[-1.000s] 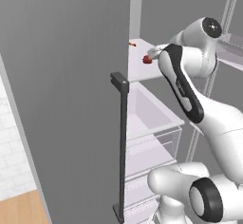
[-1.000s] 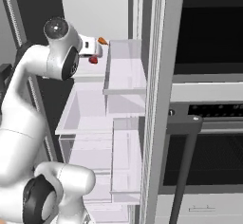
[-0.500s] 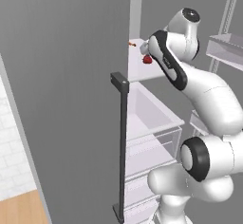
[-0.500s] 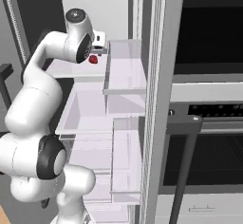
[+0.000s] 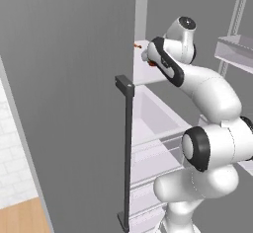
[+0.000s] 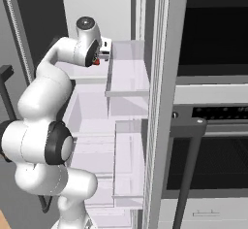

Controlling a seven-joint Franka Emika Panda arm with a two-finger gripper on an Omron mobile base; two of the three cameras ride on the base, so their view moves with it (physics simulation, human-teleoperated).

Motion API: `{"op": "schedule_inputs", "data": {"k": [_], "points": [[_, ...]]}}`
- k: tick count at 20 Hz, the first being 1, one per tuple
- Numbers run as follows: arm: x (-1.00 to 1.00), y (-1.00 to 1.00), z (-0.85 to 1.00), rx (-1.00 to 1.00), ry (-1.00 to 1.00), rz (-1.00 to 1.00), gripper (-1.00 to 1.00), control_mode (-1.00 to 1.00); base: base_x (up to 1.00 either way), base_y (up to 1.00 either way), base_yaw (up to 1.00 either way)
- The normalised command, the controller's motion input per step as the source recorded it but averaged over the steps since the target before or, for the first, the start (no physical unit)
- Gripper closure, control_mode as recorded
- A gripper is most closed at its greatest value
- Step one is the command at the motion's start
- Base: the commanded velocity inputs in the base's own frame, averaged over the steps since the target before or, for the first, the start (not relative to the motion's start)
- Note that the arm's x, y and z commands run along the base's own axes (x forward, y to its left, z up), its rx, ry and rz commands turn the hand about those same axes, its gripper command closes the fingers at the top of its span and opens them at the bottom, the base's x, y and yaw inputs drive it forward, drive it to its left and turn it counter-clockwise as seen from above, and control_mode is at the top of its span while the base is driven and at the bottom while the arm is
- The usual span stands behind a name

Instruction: Take the strawberry from the fridge and place it on top of the pancake, located on the dining counter.

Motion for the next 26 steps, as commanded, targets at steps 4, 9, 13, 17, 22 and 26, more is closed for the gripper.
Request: {"op": "schedule_inputs", "data": {"k": [4,9,13,17,22,26], "points": [[0.09,0.04,-0.08,0.00,0.03,0.01,-1.00,-1.00,0.00,0.00,0.00],[0.09,0.10,-0.05,0.00,0.00,0.04,-1.00,-1.00,0.00,0.00,0.00],[0.36,0.11,-0.10,-0.05,0.00,0.06,-1.00,-1.00,0.00,0.00,0.00],[0.22,0.11,-0.20,-0.02,0.01,0.05,-1.00,-1.00,0.00,0.00,0.00],[0.05,0.12,-0.22,0.00,0.06,0.03,-1.00,-1.00,0.00,0.00,0.00],[-0.05,0.06,-0.25,0.00,0.04,0.03,1.00,-1.00,0.00,0.00,0.00]]}}
